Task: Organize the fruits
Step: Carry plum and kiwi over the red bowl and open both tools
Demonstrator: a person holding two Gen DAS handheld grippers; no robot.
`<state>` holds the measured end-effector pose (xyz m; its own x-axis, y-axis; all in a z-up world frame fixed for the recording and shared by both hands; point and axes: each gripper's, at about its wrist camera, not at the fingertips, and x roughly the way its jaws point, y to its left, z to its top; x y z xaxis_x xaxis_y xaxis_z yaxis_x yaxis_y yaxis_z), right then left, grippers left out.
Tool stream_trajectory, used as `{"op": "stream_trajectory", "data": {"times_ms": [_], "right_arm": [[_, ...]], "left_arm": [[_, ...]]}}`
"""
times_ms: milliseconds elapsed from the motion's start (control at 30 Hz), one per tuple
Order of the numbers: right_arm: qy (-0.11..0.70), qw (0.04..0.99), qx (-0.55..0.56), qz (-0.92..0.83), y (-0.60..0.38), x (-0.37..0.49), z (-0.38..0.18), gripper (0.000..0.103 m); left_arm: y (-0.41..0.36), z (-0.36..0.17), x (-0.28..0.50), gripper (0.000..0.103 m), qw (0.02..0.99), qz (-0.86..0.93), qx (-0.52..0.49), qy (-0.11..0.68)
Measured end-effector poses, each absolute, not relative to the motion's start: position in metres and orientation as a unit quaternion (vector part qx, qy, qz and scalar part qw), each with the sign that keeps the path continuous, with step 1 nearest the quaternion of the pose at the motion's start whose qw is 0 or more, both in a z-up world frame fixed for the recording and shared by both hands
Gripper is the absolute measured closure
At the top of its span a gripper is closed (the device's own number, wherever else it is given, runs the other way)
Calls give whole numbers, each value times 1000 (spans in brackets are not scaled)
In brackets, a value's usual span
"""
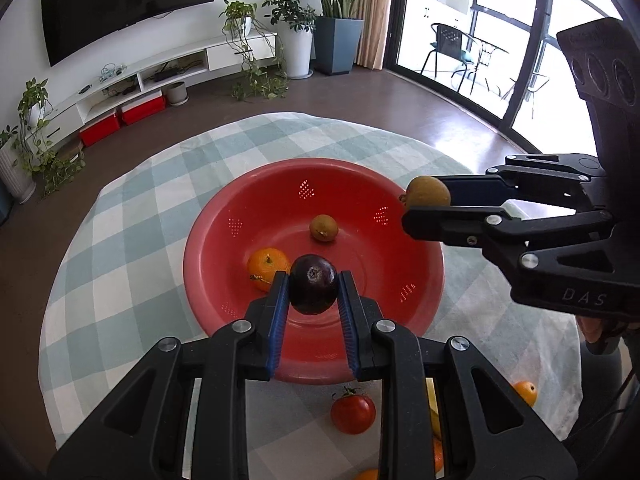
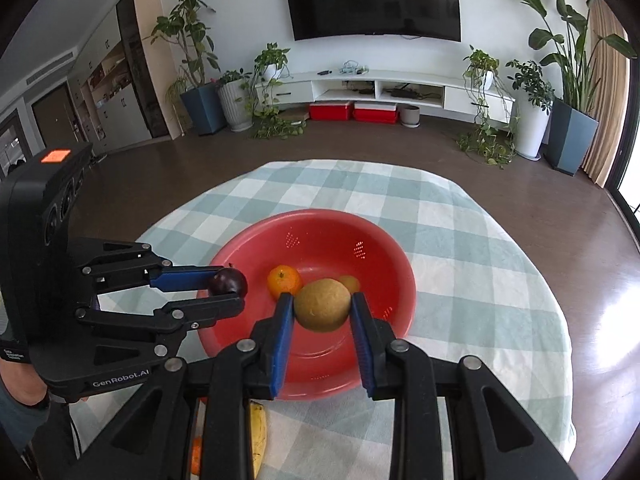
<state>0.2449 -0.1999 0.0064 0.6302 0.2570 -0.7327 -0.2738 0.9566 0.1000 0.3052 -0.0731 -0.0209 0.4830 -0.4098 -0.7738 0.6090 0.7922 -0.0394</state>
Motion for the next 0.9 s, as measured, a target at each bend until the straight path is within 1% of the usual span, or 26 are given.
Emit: {"op": "stream_trajectory", "data": {"times_ms": [267,567,800,867,900], "right_arm": [[449,879,-66,146,-179,263,-32,72],[471,867,-86,139,-177,268,-51,72],[471,868,-86,132,-178,268,-53,71],[470,869,-87,129,-178,268,-53,70],[469,870,-86,127,-178,268,-52,68]], "left_arm": [[-87,-55,322,80,838,-297,144,434],[-87,-78,326,80,830,-293,153,449],[-88,-78,323,79,834,-286,160,445],[-87,-76,322,75,837,-280,160,443],[-87,-74,321,74,838,-279,159,441]]}}
